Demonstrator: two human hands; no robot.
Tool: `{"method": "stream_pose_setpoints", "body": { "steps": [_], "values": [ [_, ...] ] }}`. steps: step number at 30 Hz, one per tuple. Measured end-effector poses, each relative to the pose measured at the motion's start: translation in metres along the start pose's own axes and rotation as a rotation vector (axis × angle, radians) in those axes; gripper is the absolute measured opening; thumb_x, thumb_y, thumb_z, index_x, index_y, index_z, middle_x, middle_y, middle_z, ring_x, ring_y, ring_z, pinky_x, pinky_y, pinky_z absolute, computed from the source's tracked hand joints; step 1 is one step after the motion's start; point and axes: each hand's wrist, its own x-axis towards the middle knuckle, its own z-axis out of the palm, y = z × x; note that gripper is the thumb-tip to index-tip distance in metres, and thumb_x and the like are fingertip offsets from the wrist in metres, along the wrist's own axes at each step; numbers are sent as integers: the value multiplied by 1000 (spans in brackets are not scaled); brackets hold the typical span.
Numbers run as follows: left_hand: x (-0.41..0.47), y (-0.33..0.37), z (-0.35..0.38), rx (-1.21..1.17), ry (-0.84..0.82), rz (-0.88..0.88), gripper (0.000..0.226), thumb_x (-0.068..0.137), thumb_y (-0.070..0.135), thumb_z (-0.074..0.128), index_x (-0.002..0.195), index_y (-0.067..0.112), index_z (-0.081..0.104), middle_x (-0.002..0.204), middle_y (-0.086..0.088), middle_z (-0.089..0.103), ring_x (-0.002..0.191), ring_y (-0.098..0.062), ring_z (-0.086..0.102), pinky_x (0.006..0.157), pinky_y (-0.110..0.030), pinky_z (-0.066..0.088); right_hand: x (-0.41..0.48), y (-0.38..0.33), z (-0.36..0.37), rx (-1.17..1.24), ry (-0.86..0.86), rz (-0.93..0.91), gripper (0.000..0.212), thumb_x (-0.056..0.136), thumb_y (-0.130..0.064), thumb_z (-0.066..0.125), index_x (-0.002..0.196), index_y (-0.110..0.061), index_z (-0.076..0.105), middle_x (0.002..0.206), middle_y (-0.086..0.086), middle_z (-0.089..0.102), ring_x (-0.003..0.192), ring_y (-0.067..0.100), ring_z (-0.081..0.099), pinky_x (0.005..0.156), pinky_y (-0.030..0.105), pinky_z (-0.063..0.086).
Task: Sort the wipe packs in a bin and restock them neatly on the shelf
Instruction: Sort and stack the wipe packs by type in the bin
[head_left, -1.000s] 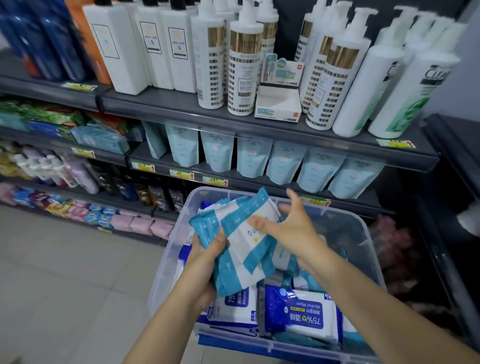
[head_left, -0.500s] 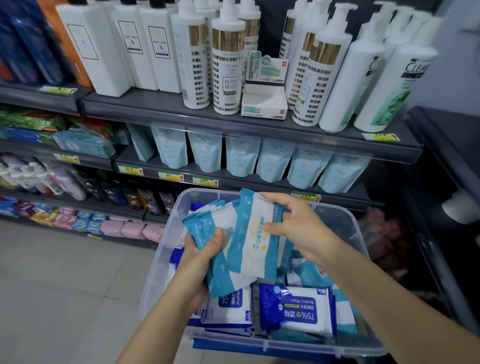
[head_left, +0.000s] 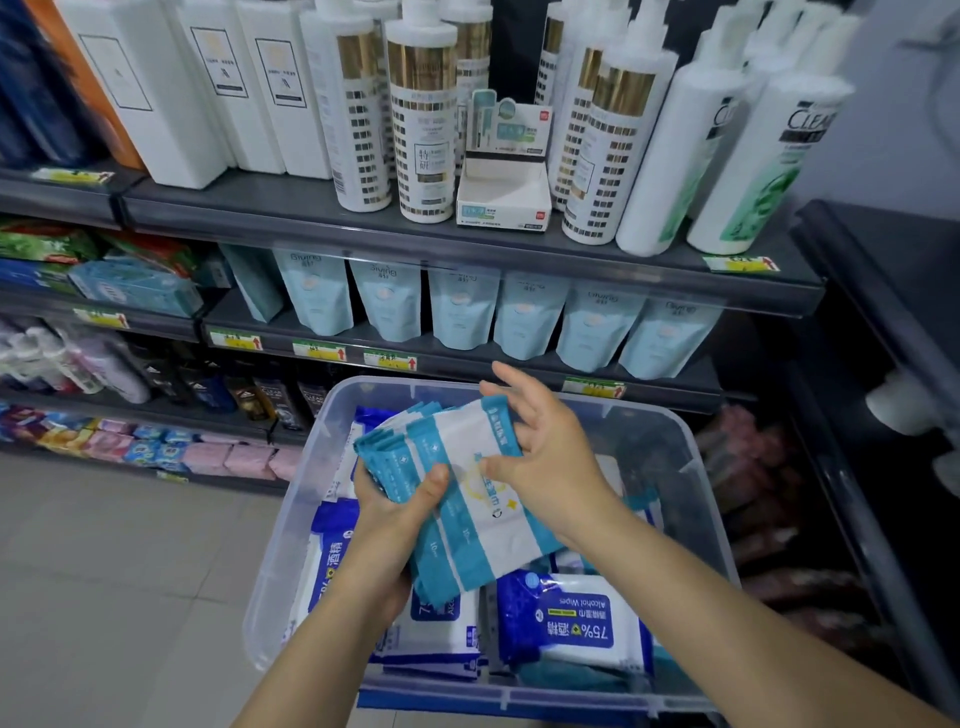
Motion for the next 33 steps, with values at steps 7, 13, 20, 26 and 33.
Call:
{"method": "stream_pose_setpoints", "body": {
  "steps": [7, 13, 20, 26, 33],
  "values": [
    [7, -2, 2, -38, 35, -17, 70, 74, 52, 56, 138, 37, 32, 123, -2, 64, 98, -19, 69, 65, -35, 58, 3, 4, -23, 323, -30, 156, 48, 76, 13, 66, 118, -9, 59, 102, 4, 70, 87, 17, 69, 72, 33, 59],
    [12, -5, 17, -2, -10, -16, 75, 73, 51, 68, 138, 36, 34, 121, -5, 65, 103, -25, 67, 73, -42, 58, 11, 7, -10, 221, -25, 77, 34, 80, 1, 69, 106, -21, 65, 104, 1, 72, 90, 16, 70, 77, 37, 58],
    [8, 0, 29, -12, -37, -78, 88, 67, 80, 30, 134, 26, 48, 117, -5, 69, 106, -22, 66, 86, -41, 53, 14, 13, -5, 285, 64, 97, 35, 80, -1, 70, 107, -22, 65, 105, -2, 72, 89, 14, 70, 76, 34, 58],
    [8, -4, 29, -43, 51, -13, 79, 65, 36, 70, 136, 35, 34, 116, -4, 66, 97, -23, 69, 82, -46, 55, 13, 14, -3, 251, 53, 100, 36, 79, 0, 70, 105, -24, 66, 105, -3, 71, 90, 11, 69, 76, 30, 58],
    [17, 1, 6, -95, 160, -13, 65, 67, 31, 69, 128, 31, 47, 112, -4, 70, 94, -22, 70, 68, -38, 57, 49, 49, -65, 99, 19, 398, 15, 92, -14, 59, 105, -16, 64, 113, 2, 66, 108, 18, 61, 95, 30, 46]
  ]
}}
